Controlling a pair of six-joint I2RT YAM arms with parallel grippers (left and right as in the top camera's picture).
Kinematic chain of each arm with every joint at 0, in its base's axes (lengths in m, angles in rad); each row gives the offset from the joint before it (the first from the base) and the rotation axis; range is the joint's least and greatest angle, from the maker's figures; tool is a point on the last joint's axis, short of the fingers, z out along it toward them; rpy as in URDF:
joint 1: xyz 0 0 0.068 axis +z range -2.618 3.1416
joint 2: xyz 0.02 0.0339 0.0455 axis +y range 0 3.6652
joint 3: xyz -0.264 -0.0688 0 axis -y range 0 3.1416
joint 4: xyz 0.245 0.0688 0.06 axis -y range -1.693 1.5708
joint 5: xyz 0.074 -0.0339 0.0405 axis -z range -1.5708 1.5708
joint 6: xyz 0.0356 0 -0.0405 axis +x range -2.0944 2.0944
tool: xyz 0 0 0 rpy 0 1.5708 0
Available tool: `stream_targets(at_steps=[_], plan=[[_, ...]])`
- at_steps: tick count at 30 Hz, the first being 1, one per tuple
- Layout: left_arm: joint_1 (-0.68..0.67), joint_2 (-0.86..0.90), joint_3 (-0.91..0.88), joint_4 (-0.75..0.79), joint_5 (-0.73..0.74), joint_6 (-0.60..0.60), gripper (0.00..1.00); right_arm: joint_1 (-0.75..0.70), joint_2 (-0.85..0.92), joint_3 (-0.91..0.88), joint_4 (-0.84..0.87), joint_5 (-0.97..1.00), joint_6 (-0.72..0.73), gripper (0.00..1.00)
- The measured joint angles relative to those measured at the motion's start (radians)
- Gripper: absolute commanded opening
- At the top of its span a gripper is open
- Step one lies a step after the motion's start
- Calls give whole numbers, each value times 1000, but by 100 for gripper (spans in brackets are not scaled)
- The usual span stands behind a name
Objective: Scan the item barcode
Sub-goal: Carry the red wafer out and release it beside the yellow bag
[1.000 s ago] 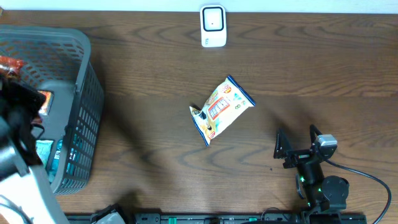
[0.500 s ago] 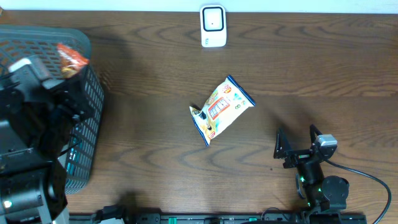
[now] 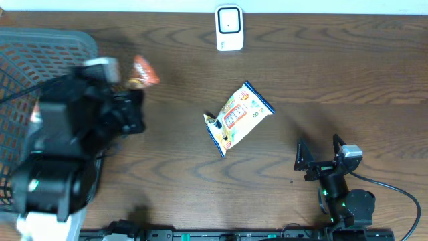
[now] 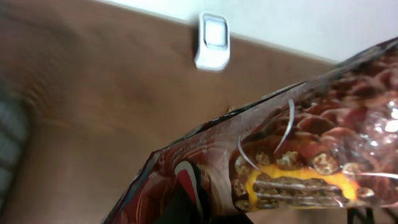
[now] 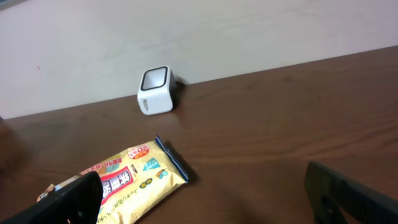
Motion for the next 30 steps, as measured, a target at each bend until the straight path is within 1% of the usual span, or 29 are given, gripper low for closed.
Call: stream_targets(at_steps=[5,11,21,30], plan=[[-118,159,-51,14,-1,21,8,0,0,0,0,0,0,99],[-225,369,-60,80,-1,36,7,0,0,0,0,0,0,99],[-358,624,-60,206,-1,39,7,0,0,0,0,0,0,99],[-444,838,-60,296,0,39,7,0,0,0,0,0,0,99]])
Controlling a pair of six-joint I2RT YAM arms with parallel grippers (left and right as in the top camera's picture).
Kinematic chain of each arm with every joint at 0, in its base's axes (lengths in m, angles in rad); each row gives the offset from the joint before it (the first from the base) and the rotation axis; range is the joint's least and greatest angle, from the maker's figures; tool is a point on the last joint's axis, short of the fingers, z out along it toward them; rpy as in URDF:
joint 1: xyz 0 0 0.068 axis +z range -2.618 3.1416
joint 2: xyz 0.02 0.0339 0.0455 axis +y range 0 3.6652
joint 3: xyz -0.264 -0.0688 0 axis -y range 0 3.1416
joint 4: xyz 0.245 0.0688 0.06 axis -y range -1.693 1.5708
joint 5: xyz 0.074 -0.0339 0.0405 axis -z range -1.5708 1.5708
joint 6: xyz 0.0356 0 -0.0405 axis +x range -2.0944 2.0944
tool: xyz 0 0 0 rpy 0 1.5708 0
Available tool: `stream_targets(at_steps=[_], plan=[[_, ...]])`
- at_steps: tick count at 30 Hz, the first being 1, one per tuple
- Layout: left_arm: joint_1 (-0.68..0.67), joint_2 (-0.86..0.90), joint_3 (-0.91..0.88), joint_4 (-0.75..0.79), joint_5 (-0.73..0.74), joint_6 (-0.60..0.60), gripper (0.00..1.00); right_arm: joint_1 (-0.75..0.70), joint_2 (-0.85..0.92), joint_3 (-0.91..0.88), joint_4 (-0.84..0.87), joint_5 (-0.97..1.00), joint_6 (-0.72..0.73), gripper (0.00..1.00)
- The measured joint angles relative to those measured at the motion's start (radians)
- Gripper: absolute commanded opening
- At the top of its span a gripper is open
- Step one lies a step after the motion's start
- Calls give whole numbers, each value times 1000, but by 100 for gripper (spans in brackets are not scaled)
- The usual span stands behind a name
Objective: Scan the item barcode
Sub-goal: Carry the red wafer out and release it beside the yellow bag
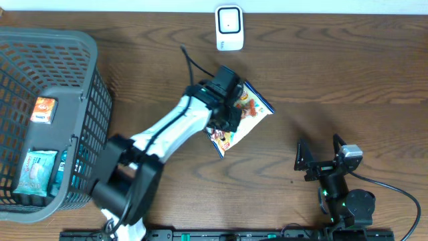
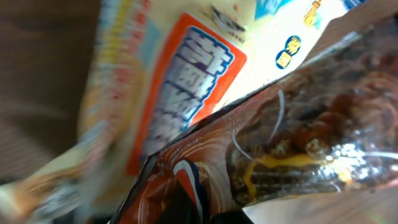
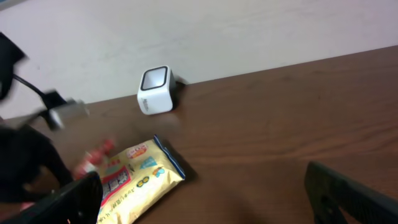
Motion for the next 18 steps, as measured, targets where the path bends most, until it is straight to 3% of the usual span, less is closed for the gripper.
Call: stream_targets(at_steps=[16,18], plan=[[-57,99,5,44,0,0,8,0,0,0,0,0,0,99],[-57,99,5,44,0,0,13,0,0,0,0,0,0,99]])
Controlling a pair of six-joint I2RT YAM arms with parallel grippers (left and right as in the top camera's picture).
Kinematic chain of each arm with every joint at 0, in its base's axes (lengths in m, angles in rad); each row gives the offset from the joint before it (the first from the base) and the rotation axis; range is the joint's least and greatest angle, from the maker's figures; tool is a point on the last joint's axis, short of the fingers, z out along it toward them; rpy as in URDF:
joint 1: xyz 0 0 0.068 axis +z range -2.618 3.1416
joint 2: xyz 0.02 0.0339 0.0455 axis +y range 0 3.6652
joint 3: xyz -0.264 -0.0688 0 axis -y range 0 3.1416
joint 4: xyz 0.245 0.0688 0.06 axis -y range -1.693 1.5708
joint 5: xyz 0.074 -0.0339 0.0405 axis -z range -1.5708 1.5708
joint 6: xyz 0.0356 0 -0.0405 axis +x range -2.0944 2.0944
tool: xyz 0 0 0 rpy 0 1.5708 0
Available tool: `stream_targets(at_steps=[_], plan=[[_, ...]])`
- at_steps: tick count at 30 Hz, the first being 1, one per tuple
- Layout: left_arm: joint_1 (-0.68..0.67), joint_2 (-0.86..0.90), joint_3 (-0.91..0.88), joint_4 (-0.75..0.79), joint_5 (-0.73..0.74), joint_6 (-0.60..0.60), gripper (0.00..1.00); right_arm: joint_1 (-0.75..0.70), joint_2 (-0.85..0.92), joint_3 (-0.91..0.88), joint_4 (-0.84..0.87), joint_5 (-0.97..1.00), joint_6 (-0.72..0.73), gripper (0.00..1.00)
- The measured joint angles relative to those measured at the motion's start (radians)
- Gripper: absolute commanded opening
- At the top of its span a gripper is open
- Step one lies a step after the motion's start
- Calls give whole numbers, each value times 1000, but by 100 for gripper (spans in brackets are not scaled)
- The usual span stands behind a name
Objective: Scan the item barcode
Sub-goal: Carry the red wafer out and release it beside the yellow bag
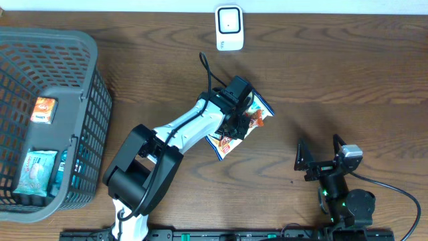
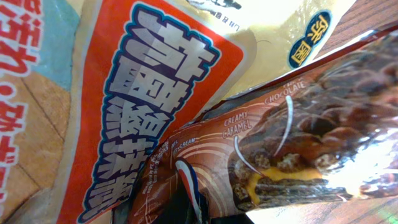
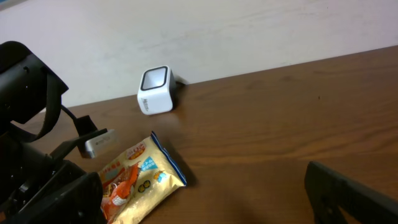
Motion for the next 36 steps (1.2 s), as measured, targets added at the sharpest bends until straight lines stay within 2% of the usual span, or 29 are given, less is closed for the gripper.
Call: stream_targets(at_steps=[3,5,6,7,13,18,36], plan=[[-1,2,0,-2,4,11,47,0,0,0,0,0,0,99],[-4,3,2,-2,21,6,74,0,0,0,0,0,0,99],[-8,3,6,-5,28,6,78,0,0,0,0,0,0,99],[-13,3,11,-10,30,4,89,0,0,0,0,0,0,99],[-17,-11,29,-130,-51,7,97,0,0,0,0,0,0,99],[-11,-77,29,-193,-151,6,98,0,0,0,0,0,0,99],[61,-795,31,-207,-464,-5,99,0,0,0,0,0,0,99]])
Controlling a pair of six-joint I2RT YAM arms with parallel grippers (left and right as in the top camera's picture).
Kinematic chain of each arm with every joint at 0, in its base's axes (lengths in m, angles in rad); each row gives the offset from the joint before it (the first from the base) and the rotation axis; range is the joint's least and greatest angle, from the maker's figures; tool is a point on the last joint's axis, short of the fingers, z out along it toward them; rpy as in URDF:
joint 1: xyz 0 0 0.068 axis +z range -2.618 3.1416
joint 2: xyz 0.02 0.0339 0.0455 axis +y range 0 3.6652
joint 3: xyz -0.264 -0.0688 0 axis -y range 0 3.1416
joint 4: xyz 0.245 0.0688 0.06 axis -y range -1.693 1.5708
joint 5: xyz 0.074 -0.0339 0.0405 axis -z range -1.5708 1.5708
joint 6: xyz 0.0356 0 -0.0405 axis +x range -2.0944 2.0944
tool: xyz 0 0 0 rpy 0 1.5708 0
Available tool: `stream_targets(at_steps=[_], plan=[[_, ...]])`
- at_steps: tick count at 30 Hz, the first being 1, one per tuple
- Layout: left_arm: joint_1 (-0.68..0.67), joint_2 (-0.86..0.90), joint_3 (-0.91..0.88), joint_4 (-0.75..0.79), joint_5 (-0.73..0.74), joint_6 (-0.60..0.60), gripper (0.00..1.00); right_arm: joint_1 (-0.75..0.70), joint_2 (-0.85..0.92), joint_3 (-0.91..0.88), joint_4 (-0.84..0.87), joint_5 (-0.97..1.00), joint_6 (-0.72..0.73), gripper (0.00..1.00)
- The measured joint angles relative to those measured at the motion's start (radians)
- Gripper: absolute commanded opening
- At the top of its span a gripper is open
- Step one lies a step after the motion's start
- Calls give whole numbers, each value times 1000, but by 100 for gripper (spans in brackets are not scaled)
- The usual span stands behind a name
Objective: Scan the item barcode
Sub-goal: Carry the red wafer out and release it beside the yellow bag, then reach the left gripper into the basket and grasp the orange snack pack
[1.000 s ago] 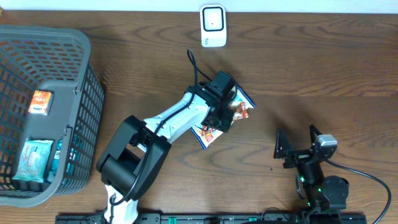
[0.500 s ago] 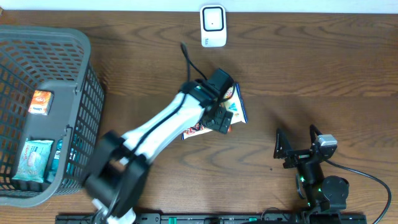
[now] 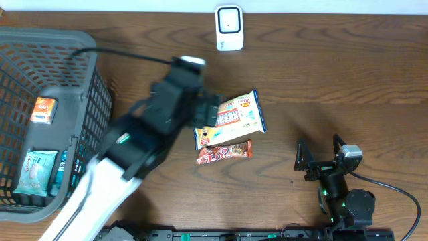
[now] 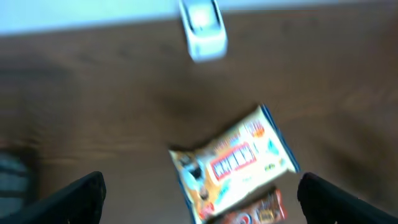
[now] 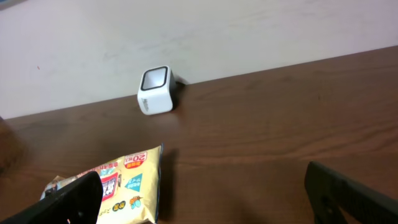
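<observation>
A brown-red chocolate bar [image 3: 224,152] lies flat on the table, just in front of a yellow snack bag [image 3: 231,117]. The wrist view shows the same bar [image 4: 255,211] below the bag [image 4: 233,165]. My left gripper [image 3: 206,110] hangs blurred above the bag's left end, open and holding nothing [image 4: 202,202]. The white scanner [image 3: 229,28] stands at the table's far edge, and both wrist views show it [image 4: 202,34] [image 5: 155,90]. My right gripper [image 3: 319,152] rests open near the front right [image 5: 205,199], with the bag [image 5: 118,186] to its left.
A grey mesh basket [image 3: 87,47] fills the left side. Inside it lie an orange packet [image 3: 43,109] and a pale green packet [image 3: 33,171]. A cable runs from the right arm's base toward the front right.
The left gripper has let go of the chocolate bar and now stands open, higher and further left. The bar lies on the table in front of the yellow bag, which has shifted left and turned.
My left gripper first held the chocolate bar beside the basket. Then it held the bar over the yellow bag, and later low against the bag's right end. Now the bar lies on the table and the gripper is open. The right arm has stayed still.
</observation>
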Motion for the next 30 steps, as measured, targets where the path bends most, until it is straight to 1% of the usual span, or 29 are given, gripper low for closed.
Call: stream_targets(at_steps=[8,15,19,25,30], plan=[[66,-289,0,36,-207,0,99,0,0,0,0,0,0,99],[113,-463,4,109,-448,-30,100,0,0,0,0,0,0,99],[117,-488,6,120,-585,-42,97,0,0,0,0,0,0,99],[118,-455,6,120,-797,-48,98,0,0,0,0,0,0,99],[158,-404,6,127,-887,-50,97,0,0,0,0,0,0,99]])
